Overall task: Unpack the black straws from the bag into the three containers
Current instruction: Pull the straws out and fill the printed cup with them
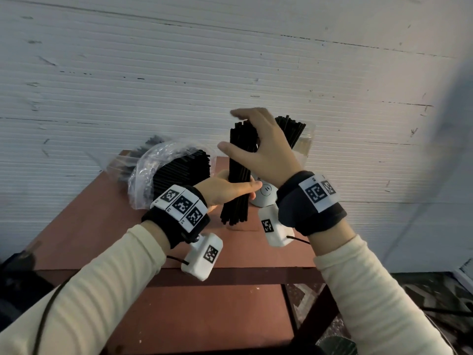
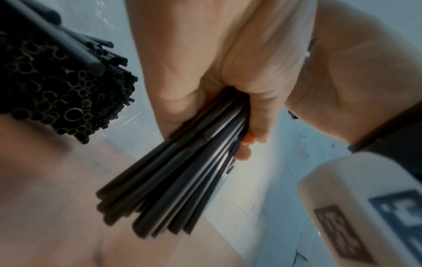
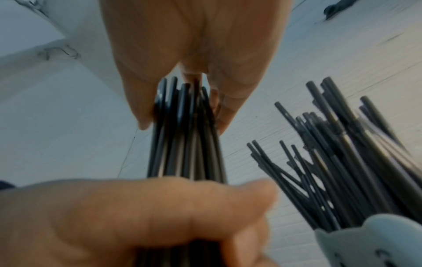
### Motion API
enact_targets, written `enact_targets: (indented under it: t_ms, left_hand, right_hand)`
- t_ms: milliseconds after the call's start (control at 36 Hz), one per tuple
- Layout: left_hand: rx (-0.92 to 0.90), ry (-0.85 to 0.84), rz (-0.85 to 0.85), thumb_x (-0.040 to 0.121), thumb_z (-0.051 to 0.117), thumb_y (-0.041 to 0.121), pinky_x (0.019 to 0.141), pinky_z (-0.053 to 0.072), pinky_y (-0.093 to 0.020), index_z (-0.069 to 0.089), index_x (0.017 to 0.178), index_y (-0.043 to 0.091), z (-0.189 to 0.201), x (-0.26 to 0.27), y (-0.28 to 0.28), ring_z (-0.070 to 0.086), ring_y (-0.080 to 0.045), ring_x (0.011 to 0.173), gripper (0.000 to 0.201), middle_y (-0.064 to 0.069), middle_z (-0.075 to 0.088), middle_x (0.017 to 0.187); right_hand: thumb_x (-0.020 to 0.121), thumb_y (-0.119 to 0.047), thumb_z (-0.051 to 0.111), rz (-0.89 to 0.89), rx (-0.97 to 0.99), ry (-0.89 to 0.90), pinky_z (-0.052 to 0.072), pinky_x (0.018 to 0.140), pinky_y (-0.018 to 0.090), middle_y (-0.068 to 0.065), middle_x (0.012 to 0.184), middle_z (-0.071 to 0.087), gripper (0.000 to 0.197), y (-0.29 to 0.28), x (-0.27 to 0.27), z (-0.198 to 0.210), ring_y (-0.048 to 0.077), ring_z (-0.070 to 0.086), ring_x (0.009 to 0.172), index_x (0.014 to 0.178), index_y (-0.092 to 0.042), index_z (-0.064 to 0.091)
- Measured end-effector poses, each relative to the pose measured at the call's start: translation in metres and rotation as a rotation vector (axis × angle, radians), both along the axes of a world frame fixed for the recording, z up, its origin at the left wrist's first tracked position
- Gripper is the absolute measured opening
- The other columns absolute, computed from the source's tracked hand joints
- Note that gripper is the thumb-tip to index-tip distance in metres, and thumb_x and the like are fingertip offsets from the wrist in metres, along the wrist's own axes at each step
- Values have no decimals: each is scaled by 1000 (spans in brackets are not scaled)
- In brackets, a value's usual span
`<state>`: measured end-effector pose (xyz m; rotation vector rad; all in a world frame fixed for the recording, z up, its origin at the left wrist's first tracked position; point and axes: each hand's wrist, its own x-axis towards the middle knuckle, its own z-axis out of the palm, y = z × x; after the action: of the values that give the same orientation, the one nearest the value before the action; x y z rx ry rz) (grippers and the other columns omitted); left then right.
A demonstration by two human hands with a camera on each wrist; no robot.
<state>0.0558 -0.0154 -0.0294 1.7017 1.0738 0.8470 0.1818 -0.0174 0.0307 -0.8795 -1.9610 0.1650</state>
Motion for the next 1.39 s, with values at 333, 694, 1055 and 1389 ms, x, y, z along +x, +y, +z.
enact_targets:
  t_ms: [333, 694, 1055, 1389]
  left_hand:
    - [177, 290, -262, 92, 64, 13, 76, 49, -13, 69, 84, 3, 42, 1, -33, 64, 2, 76, 14, -3, 68, 77]
    - [90, 6, 257, 41, 89, 57, 98, 49, -40, 24, 120, 27, 25, 27, 13, 56, -13, 108, 107, 1, 53, 110]
    - [17, 143, 87, 57, 94, 31, 100, 46, -32, 38, 136, 18, 15, 42, 80, 51, -13, 123, 98, 8, 53, 128]
    - [67, 205, 34, 58, 90, 38, 96, 44, -28, 52, 128, 30, 4, 36, 92, 55, -7, 113, 80, 13, 60, 118]
  right_hand:
    - [72, -27, 85, 169, -369, -123, 52, 72, 19, -4, 81, 69, 29, -26, 24, 1, 6, 66, 79, 90, -10, 71]
    - [78, -11, 71, -25, -182, 179, 54, 75, 46, 26, 86, 65, 25, 4, 61, 49, 33, 64, 79, 85, 11, 61]
    - [78, -18, 71, -78, -187, 230, 50, 62, 34, 14, 77, 57, 38, 55, 84, 75, 19, 58, 70, 89, 16, 56]
    - [77, -25, 69, -136, -292, 41, 48, 57, 33, 7, 65, 55, 36, 83, 74, 39, 15, 56, 60, 72, 7, 54]
